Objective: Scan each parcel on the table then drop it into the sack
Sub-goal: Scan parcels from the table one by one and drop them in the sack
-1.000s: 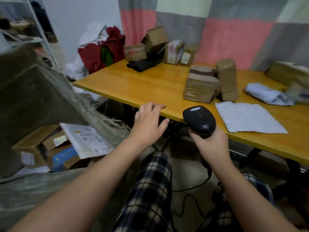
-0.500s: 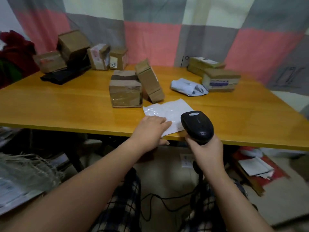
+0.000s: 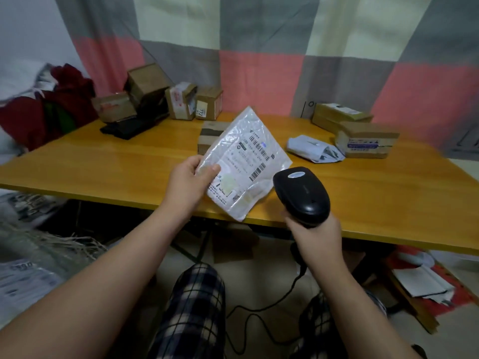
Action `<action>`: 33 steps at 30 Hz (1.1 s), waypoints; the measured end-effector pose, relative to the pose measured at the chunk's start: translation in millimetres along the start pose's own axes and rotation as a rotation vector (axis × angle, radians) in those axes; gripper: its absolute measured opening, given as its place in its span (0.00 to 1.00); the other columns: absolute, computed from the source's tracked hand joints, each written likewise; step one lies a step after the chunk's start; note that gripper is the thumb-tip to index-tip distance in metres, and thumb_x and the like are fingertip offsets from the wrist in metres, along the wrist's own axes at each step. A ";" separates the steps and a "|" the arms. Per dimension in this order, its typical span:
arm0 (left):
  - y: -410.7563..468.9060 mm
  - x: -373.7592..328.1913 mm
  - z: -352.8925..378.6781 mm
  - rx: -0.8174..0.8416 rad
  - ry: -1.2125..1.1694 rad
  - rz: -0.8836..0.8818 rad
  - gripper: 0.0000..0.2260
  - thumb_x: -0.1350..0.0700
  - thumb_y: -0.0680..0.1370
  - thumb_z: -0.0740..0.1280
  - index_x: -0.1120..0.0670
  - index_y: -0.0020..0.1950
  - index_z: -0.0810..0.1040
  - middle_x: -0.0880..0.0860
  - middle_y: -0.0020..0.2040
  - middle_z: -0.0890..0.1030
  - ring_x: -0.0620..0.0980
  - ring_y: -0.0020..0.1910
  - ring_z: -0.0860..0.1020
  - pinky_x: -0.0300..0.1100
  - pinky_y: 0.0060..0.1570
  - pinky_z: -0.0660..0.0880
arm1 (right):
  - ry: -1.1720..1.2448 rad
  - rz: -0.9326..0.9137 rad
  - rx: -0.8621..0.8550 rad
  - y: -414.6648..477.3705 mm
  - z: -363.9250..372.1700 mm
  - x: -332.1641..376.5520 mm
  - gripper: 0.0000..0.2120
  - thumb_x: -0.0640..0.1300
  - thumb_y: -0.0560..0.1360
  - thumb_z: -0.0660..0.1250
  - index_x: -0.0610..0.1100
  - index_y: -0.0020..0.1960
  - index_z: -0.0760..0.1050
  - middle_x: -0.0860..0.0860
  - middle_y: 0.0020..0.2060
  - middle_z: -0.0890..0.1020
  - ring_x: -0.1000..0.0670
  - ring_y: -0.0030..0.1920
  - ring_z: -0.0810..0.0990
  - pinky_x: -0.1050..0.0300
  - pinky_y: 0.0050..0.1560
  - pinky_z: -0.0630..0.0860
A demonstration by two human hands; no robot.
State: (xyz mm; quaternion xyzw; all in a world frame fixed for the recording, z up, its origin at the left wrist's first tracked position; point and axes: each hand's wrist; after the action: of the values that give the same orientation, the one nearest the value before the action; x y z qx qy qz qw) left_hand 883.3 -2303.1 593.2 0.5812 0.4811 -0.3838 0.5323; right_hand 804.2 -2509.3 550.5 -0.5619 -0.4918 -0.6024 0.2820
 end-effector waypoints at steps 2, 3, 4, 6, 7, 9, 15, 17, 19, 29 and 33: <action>-3.3 2.7 -5.8 -0.006 -0.034 0.007 0.03 0.60 0.78 0.67 0.53 0.50 0.77 0.55 0.45 0.84 0.53 0.43 0.83 0.42 0.39 0.80 | 0.032 0.024 0.035 0.4 6.5 0.6 0.18 0.39 0.67 0.77 0.45 0.55 0.79 0.52 0.46 0.83 0.60 0.47 0.81 0.65 0.47 0.75; -5.1 4.2 -8.1 -0.009 -0.059 0.009 0.03 0.59 0.78 0.67 0.52 0.50 0.77 0.54 0.46 0.84 0.51 0.43 0.83 0.42 0.40 0.80 | 0.075 0.049 0.051 0.3 9.1 2.0 0.19 0.39 0.67 0.77 0.46 0.56 0.79 0.52 0.47 0.84 0.58 0.49 0.82 0.62 0.49 0.76; -6.8 6.1 -9.2 -0.012 -0.095 0.012 0.03 0.59 0.78 0.67 0.52 0.50 0.77 0.52 0.46 0.84 0.49 0.43 0.83 0.42 0.40 0.79 | 0.141 0.076 0.071 0.4 11.7 4.0 0.17 0.37 0.68 0.76 0.47 0.55 0.79 0.54 0.46 0.84 0.58 0.49 0.82 0.62 0.49 0.77; -12.1 9.9 -8.9 0.004 -0.161 0.008 0.04 0.59 0.78 0.67 0.52 0.52 0.74 0.50 0.45 0.84 0.46 0.43 0.83 0.38 0.38 0.78 | 0.282 0.109 0.121 -0.2 18.2 10.9 0.15 0.34 0.69 0.74 0.51 0.50 0.79 0.58 0.41 0.85 0.60 0.46 0.82 0.63 0.48 0.76; -15.1 12.5 -7.8 0.032 -0.170 0.001 0.05 0.58 0.78 0.67 0.52 0.52 0.74 0.49 0.46 0.83 0.45 0.43 0.83 0.37 0.39 0.78 | 0.325 0.107 0.136 0.4 21.3 14.3 0.15 0.33 0.70 0.73 0.51 0.49 0.79 0.59 0.40 0.85 0.59 0.46 0.82 0.63 0.47 0.76; -19.8 19.2 -6.7 0.102 -0.138 -0.021 0.06 0.57 0.78 0.67 0.51 0.54 0.73 0.51 0.50 0.83 0.48 0.47 0.83 0.41 0.43 0.80 | 0.331 0.082 0.139 3.0 26.5 17.6 0.13 0.34 0.70 0.73 0.49 0.49 0.80 0.57 0.40 0.85 0.59 0.46 0.83 0.64 0.45 0.77; -14.1 14.4 -20.1 0.156 0.044 -0.061 0.11 0.57 0.76 0.70 0.54 0.57 0.77 0.49 0.49 0.83 0.41 0.42 0.83 0.34 0.37 0.78 | 0.043 -0.061 0.122 9.9 23.9 22.1 0.19 0.43 0.68 0.77 0.51 0.57 0.77 0.52 0.51 0.82 0.59 0.52 0.80 0.68 0.48 0.75; -8.2 10.7 -22.7 0.142 0.015 -0.073 0.11 0.56 0.76 0.70 0.55 0.58 0.78 0.51 0.49 0.83 0.46 0.45 0.84 0.38 0.39 0.79 | -0.019 -0.121 0.182 7.2 22.7 28.1 0.21 0.44 0.67 0.77 0.60 0.53 0.74 0.56 0.53 0.80 0.58 0.55 0.79 0.68 0.52 0.74; -4.3 8.8 -21.7 0.078 0.038 -0.045 0.06 0.57 0.76 0.70 0.54 0.53 0.80 0.51 0.48 0.84 0.48 0.45 0.84 0.41 0.41 0.80 | -0.103 -0.178 0.157 3.2 24.9 32.9 0.21 0.42 0.67 0.78 0.63 0.46 0.71 0.56 0.55 0.76 0.55 0.57 0.76 0.66 0.56 0.72; -3.1 18.5 -13.0 -0.094 -0.011 0.018 0.03 0.59 0.76 0.70 0.53 0.49 0.80 0.48 0.44 0.84 0.41 0.40 0.82 0.36 0.38 0.78 | -0.041 -0.064 0.089 -13.9 39.5 36.3 0.06 0.45 0.68 0.76 0.51 0.39 0.79 0.59 0.30 0.79 0.66 0.34 0.77 0.71 0.34 0.71; 0.0 22.7 -14.3 -0.110 0.021 0.013 0.02 0.58 0.76 0.71 0.54 0.48 0.81 0.53 0.45 0.84 0.47 0.42 0.82 0.42 0.40 0.79 | -0.050 -0.047 0.116 -17.0 40.2 40.2 0.07 0.47 0.68 0.76 0.54 0.42 0.78 0.56 0.37 0.83 0.61 0.42 0.81 0.60 0.43 0.77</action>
State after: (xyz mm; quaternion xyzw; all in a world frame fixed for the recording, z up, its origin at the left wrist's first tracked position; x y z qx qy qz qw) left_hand 887.9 -2285.6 573.5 0.5583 0.5034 -0.3472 0.5607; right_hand 796.7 -2458.1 579.5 -0.5478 -0.5460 -0.5650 0.2874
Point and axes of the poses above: each hand's wrist, its own y-axis towards the middle knuckle, its own z-axis out of the palm, x = y × z
